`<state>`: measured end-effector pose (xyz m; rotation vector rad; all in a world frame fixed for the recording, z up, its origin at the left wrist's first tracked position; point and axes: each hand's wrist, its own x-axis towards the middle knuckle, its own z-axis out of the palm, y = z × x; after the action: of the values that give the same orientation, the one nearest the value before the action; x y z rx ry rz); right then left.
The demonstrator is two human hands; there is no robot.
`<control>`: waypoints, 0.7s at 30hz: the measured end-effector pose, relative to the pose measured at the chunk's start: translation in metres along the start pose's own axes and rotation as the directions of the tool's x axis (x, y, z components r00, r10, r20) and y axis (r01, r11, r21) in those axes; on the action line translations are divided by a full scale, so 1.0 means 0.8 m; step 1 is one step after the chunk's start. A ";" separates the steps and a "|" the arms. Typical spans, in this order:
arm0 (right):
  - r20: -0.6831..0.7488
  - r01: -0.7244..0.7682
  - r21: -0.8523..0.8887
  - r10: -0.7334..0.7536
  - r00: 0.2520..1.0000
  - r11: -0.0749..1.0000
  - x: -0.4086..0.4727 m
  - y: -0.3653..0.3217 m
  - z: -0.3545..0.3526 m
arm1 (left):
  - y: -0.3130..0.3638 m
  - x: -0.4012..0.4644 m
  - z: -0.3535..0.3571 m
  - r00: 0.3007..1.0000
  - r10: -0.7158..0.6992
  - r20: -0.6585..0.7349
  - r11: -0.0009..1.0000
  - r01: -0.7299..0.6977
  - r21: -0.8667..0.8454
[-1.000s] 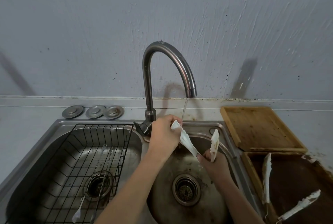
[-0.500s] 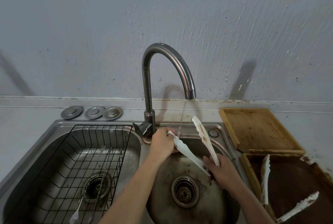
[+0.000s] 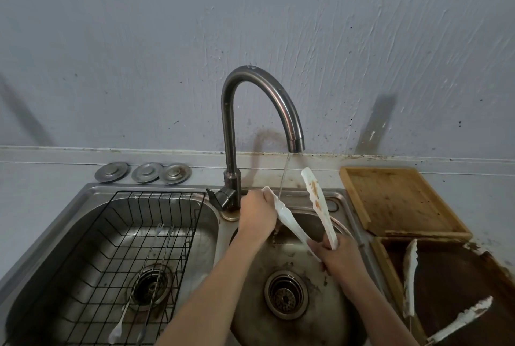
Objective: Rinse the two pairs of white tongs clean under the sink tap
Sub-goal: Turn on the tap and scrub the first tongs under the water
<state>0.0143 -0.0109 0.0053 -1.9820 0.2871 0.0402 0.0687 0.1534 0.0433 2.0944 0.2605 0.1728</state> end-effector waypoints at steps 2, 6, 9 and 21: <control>-0.013 0.000 -0.007 0.000 1.000 1.000 0.002 -0.003 0.000 | 0.004 0.000 -0.001 1.000 -0.024 -0.007 1.000 0.024 0.006; 0.002 0.027 -0.120 -0.027 1.000 0.992 0.007 -0.010 -0.002 | -0.002 -0.017 0.014 0.989 -0.146 0.011 0.975 0.146 -0.168; 0.030 0.054 -0.163 -0.050 0.998 0.985 0.006 -0.012 0.004 | -0.003 -0.041 0.035 0.908 -0.337 0.249 0.749 0.419 -0.514; 0.070 0.026 -0.298 -0.006 0.998 0.954 0.005 -0.014 -0.028 | -0.016 0.001 -0.003 0.961 -0.224 0.163 0.859 0.274 -0.433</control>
<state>0.0185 -0.0277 0.0240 -2.2783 0.2306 0.1481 0.0673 0.1621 0.0339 1.5817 0.3854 -0.0360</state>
